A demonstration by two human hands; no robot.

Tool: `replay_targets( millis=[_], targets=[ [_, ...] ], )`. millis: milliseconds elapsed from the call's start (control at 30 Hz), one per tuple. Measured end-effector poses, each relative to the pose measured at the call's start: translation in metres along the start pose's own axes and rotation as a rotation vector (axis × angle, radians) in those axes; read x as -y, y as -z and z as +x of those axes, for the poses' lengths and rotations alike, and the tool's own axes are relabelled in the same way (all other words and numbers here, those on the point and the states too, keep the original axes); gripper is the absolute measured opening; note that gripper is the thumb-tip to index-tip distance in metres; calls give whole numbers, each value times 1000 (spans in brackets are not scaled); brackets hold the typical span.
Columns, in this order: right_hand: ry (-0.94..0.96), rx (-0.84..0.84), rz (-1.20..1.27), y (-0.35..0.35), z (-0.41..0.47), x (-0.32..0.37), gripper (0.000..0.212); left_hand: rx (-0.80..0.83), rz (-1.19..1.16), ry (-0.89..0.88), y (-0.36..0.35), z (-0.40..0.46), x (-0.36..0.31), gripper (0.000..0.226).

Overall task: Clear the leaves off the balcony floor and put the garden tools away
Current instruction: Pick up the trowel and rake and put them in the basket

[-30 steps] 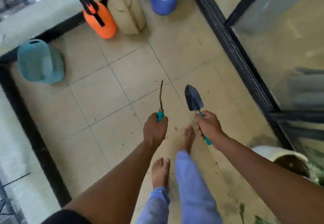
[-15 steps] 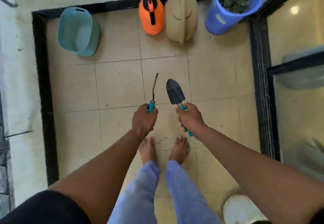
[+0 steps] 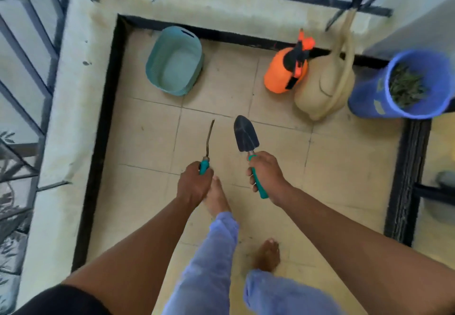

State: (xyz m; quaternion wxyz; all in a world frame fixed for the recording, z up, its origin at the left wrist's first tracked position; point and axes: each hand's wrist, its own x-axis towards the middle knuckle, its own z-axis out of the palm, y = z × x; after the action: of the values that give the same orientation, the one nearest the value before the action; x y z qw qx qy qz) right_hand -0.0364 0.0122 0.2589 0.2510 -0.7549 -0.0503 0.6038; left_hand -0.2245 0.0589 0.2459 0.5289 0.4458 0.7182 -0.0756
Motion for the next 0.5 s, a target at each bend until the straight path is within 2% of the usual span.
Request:
replay_targets(
  millis=[167,333,500],
  targets=[
    [-1,44,-25,-51,41,75,14,-36,-70,24,49,45,-40,23],
    [149,15,-266,-90,100,120,12,-67,-78,37,70,114,-61,31],
    [117,30,-363,-136,149,153,26,-81,-2,44,91,170,-80,36]
  ],
)
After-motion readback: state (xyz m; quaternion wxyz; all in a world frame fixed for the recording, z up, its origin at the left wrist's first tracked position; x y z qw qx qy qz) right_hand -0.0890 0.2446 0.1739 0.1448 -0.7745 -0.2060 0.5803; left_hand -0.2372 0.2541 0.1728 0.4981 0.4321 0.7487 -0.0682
